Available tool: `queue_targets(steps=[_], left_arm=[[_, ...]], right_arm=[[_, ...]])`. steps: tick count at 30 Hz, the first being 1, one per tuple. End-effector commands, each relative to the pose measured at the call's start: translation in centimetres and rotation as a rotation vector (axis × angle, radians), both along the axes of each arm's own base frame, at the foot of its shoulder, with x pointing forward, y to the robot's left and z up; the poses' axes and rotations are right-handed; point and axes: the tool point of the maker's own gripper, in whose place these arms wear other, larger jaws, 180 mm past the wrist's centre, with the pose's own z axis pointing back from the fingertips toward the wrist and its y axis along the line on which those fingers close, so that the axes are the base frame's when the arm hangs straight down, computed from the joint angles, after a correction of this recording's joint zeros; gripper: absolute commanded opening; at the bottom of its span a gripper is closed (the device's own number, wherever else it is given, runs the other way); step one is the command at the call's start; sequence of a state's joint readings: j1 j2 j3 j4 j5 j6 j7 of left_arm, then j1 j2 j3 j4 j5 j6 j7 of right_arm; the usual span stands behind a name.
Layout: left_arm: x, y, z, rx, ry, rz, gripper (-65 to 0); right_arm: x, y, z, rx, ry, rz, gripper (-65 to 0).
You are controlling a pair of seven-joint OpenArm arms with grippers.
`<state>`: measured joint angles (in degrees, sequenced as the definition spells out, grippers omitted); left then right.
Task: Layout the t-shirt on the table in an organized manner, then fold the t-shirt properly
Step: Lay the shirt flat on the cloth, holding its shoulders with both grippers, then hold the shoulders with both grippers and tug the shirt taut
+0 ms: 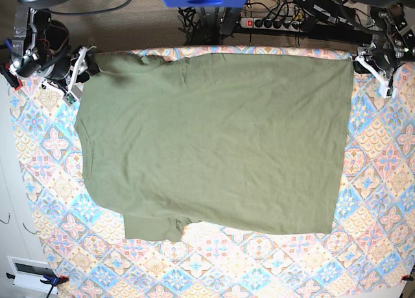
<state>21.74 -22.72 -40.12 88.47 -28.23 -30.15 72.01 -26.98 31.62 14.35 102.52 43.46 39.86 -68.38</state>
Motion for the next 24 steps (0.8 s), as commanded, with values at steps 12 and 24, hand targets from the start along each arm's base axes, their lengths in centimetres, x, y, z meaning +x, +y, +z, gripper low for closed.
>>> queue_targets(steps=[12, 24], left_arm=[[-1.2, -5.9, -1.9, -0.139, 0.076, -0.190, -39.3], [-1.0, -6.1, -0.9, -0.202, 0.044, -0.186, -39.3]], right_arm=[[0.8, -0.5, 1.0, -0.010, -0.037, 0.008, -45.0], [0.8, -0.5, 1.0, -0.011, -0.034, 0.009, -45.0]])
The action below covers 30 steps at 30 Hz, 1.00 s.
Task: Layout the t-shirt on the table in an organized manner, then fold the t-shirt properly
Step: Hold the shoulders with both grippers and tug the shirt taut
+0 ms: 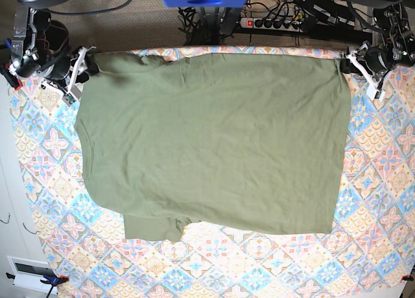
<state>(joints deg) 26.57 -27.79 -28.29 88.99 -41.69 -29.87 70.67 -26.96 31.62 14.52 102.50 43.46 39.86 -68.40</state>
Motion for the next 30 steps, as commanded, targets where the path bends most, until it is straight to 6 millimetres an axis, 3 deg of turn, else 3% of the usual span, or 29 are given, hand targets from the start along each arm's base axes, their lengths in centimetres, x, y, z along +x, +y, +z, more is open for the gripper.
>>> queue_targets(steps=[1, 4, 8, 18, 23, 26, 30], left_arm=[[-1.2, -0.5, -0.2, -0.017, 0.038, -0.023, -39.3], [-1.4, -1.0, 0.5, -0.024, 0.020, -0.037, -39.3], [-0.9, 0.1, 2.5, 0.018, -0.037, -0.030, -38.5], [-1.2, 0.5, 3.1, 0.022, -0.038, -0.035, -38.1], [-1.2, -0.8, 3.6, -0.071, -0.066, -0.013, -25.6], [-0.8, 0.2, 4.7, -0.084, -0.100, 0.020, -19.3], [-0.6, 0.4, 4.8, -0.082, -0.108, 0.028, -19.0]], right_arm=[[0.8, -0.4, 0.9, -0.010, -0.033, 0.011, -45.0], [0.8, -0.4, 1.0, -0.008, -0.037, 0.011, -45.0], [0.8, -0.4, 1.0, -0.008, -0.037, 0.011, -45.0], [0.7, -0.3, 0.8, -0.005, -0.030, 0.012, -45.0], [0.7, -0.3, 0.8, -0.005, -0.030, 0.012, -45.0], [0.7, -0.3, 0.8, -0.005, -0.030, 0.012, -45.0], [0.7, -0.3, 0.8, -0.005, -0.030, 0.012, -45.0]])
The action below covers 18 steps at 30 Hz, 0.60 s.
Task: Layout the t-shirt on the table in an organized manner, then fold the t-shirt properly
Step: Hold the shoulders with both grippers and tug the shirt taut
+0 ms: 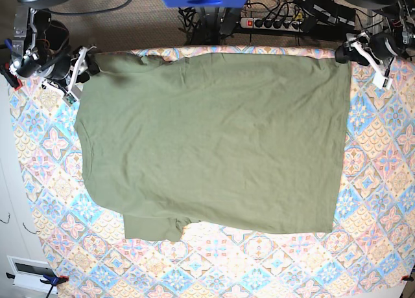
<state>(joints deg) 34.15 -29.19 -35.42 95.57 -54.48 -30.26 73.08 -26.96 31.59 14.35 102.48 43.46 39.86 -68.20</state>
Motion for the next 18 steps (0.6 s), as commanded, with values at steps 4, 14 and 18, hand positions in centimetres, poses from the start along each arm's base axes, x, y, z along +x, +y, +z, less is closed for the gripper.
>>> queue_targets(steps=[4, 14, 18], left_arm=[[0.8, 0.1, 0.8, 0.001, -0.032, -0.005, -19.0], [0.1, 1.5, -1.3, -0.041, 0.012, 0.095, -19.0], [-0.5, 1.7, -2.2, -0.061, 0.041, 0.124, -19.0]], right_arm=[[0.7, -0.4, 0.8, -0.008, -0.029, 0.011, -45.0], [0.7, -0.4, 0.8, -0.008, -0.029, 0.011, -45.0], [0.7, -0.3, 0.8, -0.008, -0.029, 0.013, -45.0]])
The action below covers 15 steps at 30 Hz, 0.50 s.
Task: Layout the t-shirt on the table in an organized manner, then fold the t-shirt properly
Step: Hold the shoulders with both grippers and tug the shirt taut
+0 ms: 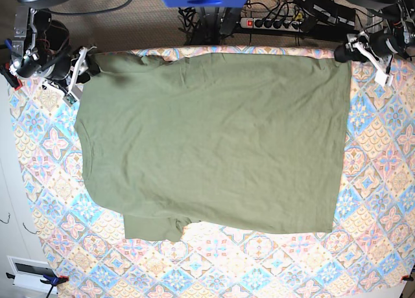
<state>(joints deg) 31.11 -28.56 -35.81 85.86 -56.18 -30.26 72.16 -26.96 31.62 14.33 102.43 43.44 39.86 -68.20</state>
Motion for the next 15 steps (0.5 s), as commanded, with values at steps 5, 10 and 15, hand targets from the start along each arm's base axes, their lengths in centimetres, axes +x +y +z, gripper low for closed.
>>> queue_targets(steps=[5, 10, 15], left_arm=[[0.6, -0.5, 0.0, -0.009, -0.015, 0.001, -19.7], [0.5, -1.9, -0.6, -0.034, -0.002, -0.034, -43.7], [0.4, -2.4, -0.4, -0.036, -0.026, -0.093, -59.4]], right_arm=[[0.7, -0.3, 0.9, -0.007, -0.031, 0.014, -45.0], [0.7, -0.3, 0.9, -0.007, -0.032, 0.015, -45.0], [0.7, -0.3, 0.9, -0.007, -0.032, 0.015, -45.0]])
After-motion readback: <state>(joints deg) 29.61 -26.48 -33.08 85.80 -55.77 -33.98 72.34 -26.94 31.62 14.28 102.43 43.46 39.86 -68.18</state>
